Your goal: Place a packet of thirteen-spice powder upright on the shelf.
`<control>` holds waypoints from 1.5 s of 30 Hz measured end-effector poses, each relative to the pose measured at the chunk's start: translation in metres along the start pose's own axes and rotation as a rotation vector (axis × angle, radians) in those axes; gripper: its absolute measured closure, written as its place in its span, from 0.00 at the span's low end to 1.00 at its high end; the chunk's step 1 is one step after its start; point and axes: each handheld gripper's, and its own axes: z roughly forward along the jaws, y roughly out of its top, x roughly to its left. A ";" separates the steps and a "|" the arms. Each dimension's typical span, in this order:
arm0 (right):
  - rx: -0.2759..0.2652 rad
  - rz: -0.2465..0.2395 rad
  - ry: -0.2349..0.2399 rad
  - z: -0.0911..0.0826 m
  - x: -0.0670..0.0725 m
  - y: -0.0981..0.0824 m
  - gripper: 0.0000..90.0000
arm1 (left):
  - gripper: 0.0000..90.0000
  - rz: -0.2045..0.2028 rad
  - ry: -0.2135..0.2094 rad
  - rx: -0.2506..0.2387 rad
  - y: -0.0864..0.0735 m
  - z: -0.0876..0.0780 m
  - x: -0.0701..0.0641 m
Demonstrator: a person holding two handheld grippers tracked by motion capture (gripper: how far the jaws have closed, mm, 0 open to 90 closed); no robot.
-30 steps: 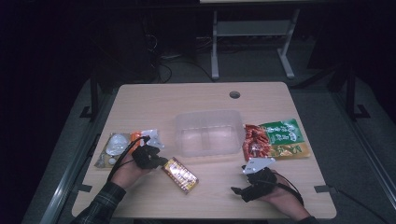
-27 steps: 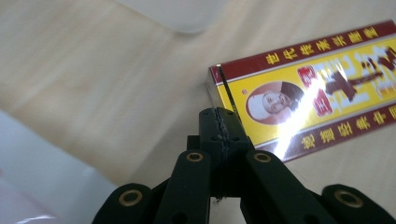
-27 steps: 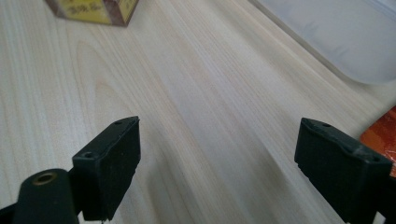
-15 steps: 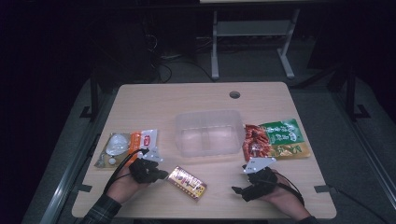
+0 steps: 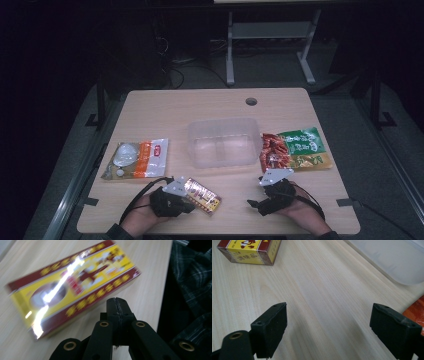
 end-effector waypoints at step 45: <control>0.025 -0.013 0.027 0.004 0.001 0.000 0.16 | 0.21 0.122 0.028 -0.129 -0.002 -0.006 0.077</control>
